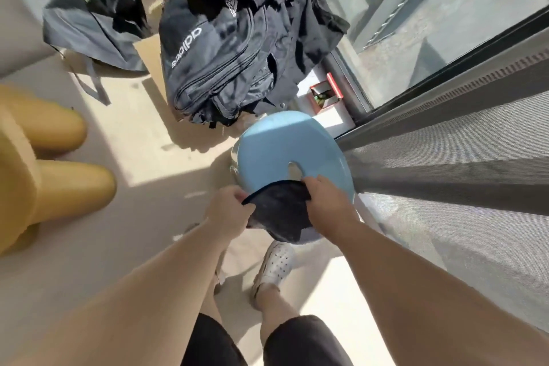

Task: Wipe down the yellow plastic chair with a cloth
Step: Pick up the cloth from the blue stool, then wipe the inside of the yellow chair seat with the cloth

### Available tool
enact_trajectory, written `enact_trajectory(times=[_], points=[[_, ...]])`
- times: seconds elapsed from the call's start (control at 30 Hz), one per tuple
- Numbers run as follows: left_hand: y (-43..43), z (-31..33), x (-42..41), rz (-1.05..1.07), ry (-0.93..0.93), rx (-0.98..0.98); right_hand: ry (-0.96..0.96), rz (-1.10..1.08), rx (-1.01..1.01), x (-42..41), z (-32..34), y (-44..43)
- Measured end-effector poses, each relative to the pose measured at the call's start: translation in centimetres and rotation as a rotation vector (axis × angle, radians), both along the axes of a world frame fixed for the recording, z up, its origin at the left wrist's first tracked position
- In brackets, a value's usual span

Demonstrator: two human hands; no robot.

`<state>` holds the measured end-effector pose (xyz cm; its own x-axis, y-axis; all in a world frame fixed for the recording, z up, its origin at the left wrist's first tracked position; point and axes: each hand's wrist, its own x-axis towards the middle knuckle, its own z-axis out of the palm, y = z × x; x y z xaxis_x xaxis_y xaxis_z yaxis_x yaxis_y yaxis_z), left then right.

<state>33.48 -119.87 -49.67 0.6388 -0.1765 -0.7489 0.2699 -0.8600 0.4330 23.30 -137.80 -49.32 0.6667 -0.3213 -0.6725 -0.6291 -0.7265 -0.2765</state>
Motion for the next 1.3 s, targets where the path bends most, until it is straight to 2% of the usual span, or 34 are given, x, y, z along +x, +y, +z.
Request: enact_trajectory(times=[0.1, 0.23, 0.4, 0.57, 0.73, 0.93, 1.1, 1.3], points=[[3.2, 5.0, 0.2, 0.131, -0.024, -0.079, -0.062, 0.066, -0.005, 1.1, 4.8, 1.9], [8.6, 11.0, 0.7, 0.279, -0.028, -0.143, -0.151, 0.031, 0.004, 2.9, 10.7, 4.9], [17.2, 17.7, 1.1, 0.303, -0.103, -0.198, -0.232, 0.104, -0.055, 4.8, 16.5, 11.4], [29.3, 21.7, 0.6, 0.326, -0.257, -0.09, -0.352, 0.146, -0.063, 5.8, 20.8, 21.9], [43.9, 24.3, -0.5, 0.365, -0.324, 0.007, -0.387, 0.148, 0.026, 6.2, 23.2, 36.2], [59.6, 26.7, 0.7, 0.435, -0.34, -0.009, -0.362, 0.16, 0.12, 7.6, 25.9, 51.0], [66.8, 27.4, 4.1, 0.505, -0.309, -0.028, -0.339, 0.172, 0.179, 12.2, 26.0, 58.9], [72.3, 25.2, 10.3, 0.592, -0.269, -0.045, -0.224, 0.26, 0.212, 19.9, 23.2, 63.8]])
